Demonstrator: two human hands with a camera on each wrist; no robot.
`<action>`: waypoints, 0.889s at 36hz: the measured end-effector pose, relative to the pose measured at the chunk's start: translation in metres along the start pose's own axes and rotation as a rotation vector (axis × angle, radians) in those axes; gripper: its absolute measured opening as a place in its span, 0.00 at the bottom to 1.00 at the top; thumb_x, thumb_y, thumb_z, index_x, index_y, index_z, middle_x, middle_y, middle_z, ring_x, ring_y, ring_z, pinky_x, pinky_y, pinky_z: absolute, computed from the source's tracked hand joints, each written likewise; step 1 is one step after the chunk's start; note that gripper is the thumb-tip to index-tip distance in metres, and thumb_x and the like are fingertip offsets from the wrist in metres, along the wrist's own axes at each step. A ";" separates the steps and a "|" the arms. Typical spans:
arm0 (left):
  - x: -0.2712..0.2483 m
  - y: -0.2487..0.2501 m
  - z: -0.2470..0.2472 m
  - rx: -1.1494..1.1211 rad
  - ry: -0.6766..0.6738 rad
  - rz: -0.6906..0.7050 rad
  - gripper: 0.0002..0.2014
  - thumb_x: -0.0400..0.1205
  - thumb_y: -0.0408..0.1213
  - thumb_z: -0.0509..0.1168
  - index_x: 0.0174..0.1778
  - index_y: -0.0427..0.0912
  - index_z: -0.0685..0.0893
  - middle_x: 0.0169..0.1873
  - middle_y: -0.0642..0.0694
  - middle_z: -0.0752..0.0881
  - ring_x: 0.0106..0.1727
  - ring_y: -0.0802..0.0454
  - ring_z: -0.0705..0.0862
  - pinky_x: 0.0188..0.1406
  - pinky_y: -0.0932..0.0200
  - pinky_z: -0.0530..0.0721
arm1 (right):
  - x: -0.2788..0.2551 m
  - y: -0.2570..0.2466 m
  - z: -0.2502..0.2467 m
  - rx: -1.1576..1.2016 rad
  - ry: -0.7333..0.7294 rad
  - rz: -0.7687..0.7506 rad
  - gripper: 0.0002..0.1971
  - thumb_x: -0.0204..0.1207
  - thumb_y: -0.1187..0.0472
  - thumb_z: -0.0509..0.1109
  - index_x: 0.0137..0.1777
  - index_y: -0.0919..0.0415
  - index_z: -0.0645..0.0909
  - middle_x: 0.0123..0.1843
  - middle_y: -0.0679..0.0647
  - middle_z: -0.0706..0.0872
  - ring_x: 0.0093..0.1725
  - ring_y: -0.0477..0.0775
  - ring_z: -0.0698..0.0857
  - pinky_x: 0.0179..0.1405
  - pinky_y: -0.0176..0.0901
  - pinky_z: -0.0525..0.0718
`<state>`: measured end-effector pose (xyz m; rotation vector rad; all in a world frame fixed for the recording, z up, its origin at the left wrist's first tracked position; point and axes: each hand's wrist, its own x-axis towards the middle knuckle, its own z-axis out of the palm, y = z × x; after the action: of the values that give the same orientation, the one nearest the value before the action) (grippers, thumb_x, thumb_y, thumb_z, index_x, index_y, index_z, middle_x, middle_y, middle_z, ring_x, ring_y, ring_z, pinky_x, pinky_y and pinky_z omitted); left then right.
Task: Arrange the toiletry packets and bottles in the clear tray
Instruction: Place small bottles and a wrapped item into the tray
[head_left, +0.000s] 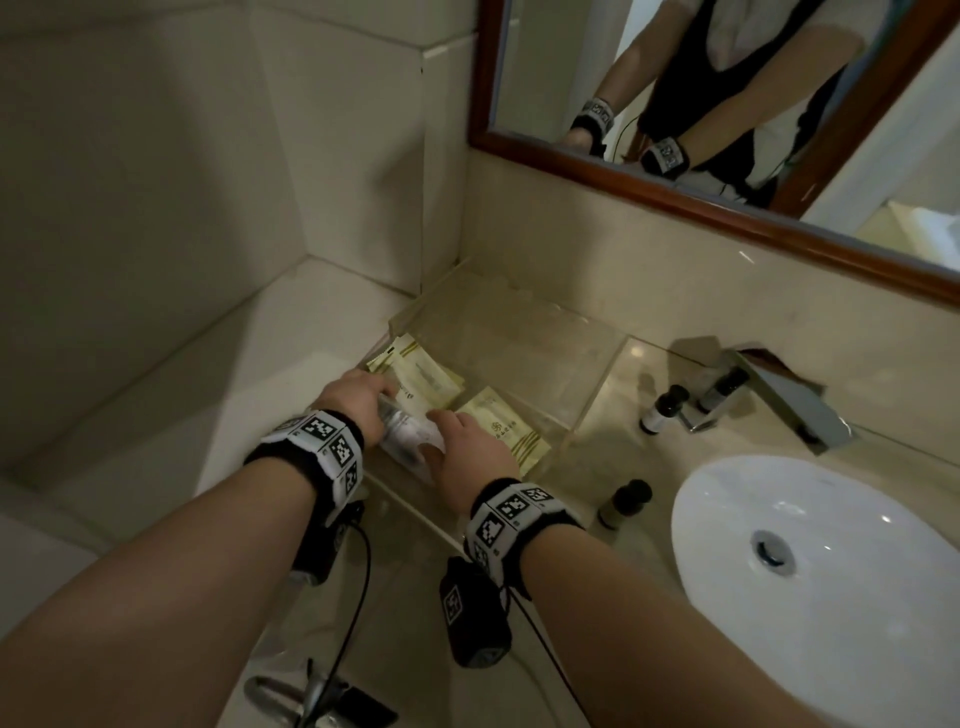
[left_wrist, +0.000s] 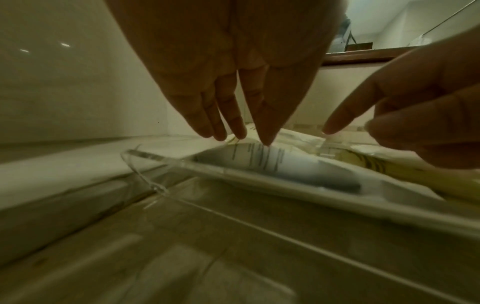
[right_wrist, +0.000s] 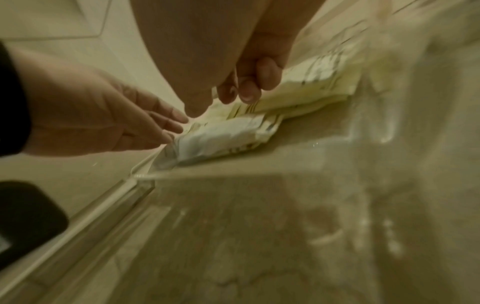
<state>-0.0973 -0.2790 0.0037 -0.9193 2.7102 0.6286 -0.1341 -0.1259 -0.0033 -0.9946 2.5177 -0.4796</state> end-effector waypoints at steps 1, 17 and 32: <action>-0.002 0.001 -0.001 -0.009 0.002 0.000 0.26 0.74 0.31 0.67 0.69 0.51 0.77 0.70 0.41 0.72 0.70 0.42 0.76 0.72 0.55 0.75 | -0.002 0.001 -0.002 0.005 0.012 0.008 0.23 0.84 0.50 0.56 0.78 0.52 0.64 0.75 0.53 0.73 0.68 0.59 0.78 0.63 0.52 0.79; -0.041 0.077 -0.008 -0.040 0.076 0.082 0.19 0.80 0.37 0.62 0.69 0.45 0.78 0.71 0.42 0.77 0.70 0.44 0.77 0.68 0.56 0.74 | -0.054 0.041 -0.063 -0.012 0.129 0.035 0.21 0.85 0.50 0.54 0.77 0.51 0.64 0.71 0.56 0.76 0.63 0.61 0.81 0.53 0.50 0.80; -0.090 0.187 0.025 -0.053 0.034 0.174 0.19 0.83 0.35 0.59 0.71 0.45 0.75 0.73 0.43 0.75 0.72 0.44 0.75 0.70 0.54 0.74 | -0.137 0.134 -0.118 -0.027 0.170 0.158 0.20 0.85 0.51 0.55 0.75 0.52 0.67 0.73 0.53 0.71 0.64 0.60 0.81 0.60 0.53 0.82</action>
<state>-0.1405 -0.0867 0.0724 -0.7163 2.8383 0.7266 -0.1744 0.0833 0.0702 -0.7850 2.7345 -0.5024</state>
